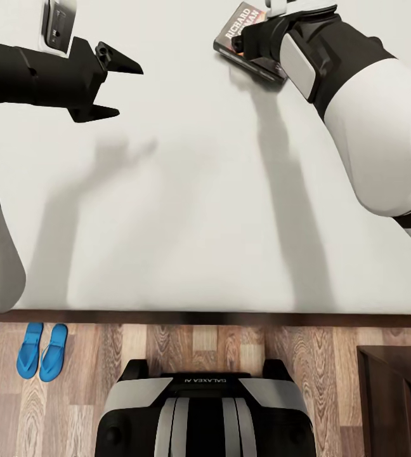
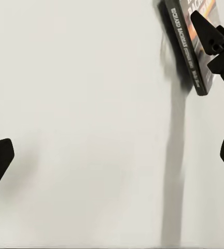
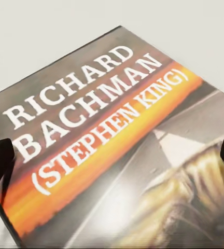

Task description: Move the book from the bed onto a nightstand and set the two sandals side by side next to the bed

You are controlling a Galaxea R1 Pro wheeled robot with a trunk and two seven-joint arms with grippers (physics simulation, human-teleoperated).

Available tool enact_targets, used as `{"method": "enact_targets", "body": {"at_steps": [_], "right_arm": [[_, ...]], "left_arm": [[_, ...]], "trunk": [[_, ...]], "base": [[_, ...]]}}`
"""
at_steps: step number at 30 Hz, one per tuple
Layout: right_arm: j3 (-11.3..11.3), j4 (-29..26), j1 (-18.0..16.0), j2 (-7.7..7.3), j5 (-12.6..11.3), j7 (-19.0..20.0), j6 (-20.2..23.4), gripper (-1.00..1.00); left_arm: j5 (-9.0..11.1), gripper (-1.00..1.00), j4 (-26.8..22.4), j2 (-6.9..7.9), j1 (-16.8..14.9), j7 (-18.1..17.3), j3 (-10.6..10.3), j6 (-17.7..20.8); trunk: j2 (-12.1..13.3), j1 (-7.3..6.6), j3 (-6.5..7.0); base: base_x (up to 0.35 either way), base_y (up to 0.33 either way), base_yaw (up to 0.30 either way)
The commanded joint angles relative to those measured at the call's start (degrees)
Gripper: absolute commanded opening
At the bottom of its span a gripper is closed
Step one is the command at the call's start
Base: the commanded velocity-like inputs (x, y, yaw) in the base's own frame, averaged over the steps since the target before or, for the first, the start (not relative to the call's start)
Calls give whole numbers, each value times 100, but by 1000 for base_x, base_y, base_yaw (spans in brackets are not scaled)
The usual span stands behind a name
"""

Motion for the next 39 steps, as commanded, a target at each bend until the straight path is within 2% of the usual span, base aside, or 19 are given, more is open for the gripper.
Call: {"method": "enact_targets", "body": {"at_steps": [1, 9, 24, 39], "right_arm": [[45, 207, -5, -4, 51, 24, 36, 100], [42, 161, -56, -13, 49, 24, 36, 100], [43, 142, -447, -24, 37, 24, 31, 100], [31, 147, -527, -18, 31, 32, 35, 100]], "left_arm": [[47, 100, -3, 1, -6, 56, -1, 24], [47, 100, 2, 4, -6, 56, -5, 23], [47, 100, -2, 3, -6, 50, -1, 25], [47, 100, -2, 0, -6, 49, -5, 26]], "trunk": [[-1, 0, -3], [-1, 0, -3], [-1, 0, -3], [-1, 0, -3]], "base": [[-44, 0, 0], [-20, 0, 0], [17, 0, 0], [259, 0, 0]]}}
